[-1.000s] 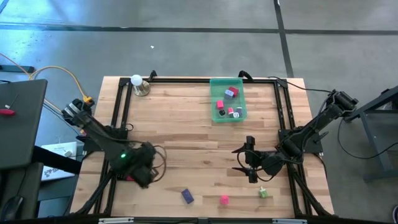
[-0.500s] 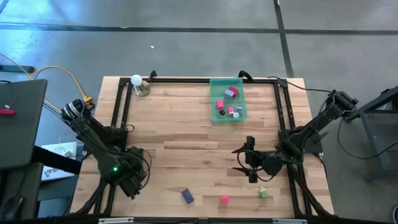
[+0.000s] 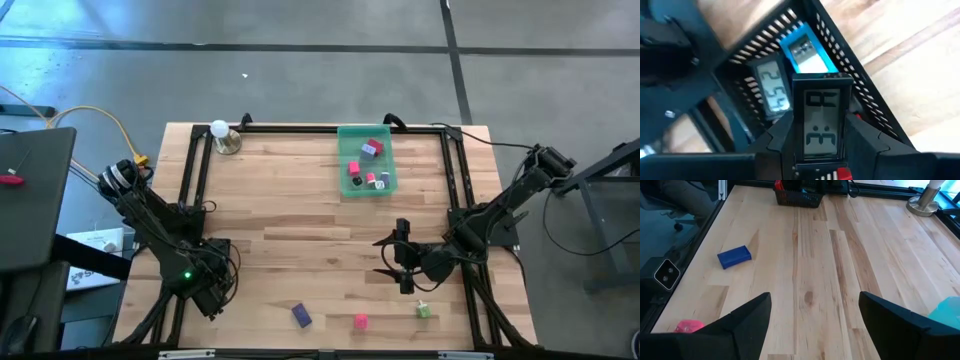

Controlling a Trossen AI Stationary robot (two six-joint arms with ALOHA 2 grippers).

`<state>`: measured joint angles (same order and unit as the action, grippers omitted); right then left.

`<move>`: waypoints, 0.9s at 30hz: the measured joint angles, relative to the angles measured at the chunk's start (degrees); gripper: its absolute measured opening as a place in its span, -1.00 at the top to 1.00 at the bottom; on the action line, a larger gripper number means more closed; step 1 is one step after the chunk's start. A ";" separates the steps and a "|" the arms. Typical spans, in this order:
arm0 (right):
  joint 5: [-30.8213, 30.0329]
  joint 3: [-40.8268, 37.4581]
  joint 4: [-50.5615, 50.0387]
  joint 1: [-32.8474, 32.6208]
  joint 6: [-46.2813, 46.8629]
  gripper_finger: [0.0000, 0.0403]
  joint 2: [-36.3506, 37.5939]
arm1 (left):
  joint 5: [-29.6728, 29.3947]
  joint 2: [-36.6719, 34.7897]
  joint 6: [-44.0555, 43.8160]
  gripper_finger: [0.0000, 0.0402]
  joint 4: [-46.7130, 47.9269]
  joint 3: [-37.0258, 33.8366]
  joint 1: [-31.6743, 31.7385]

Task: Pick & Place Office items
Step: Put the black digital timer into the black bin, then put the green charger adapter into the green bin

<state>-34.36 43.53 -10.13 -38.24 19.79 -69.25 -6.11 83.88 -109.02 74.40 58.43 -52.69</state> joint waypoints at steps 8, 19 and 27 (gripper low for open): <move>-0.01 0.00 0.07 0.00 0.11 -0.44 -1.69 | 1.34 0.00 -5.08 0.41 -1.38 -2.55 -2.14; -0.21 0.00 0.07 0.00 -0.09 -0.44 -2.45 | 0.52 0.00 -5.04 -0.11 -1.01 -2.53 -2.64; -0.20 0.00 0.07 0.00 -0.09 -0.44 -2.45 | 0.35 0.00 -3.16 -0.26 -0.33 -2.53 -2.15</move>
<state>-34.56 43.53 -10.07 -38.24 19.70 -71.70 -5.76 83.88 -112.18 74.07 55.90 -54.84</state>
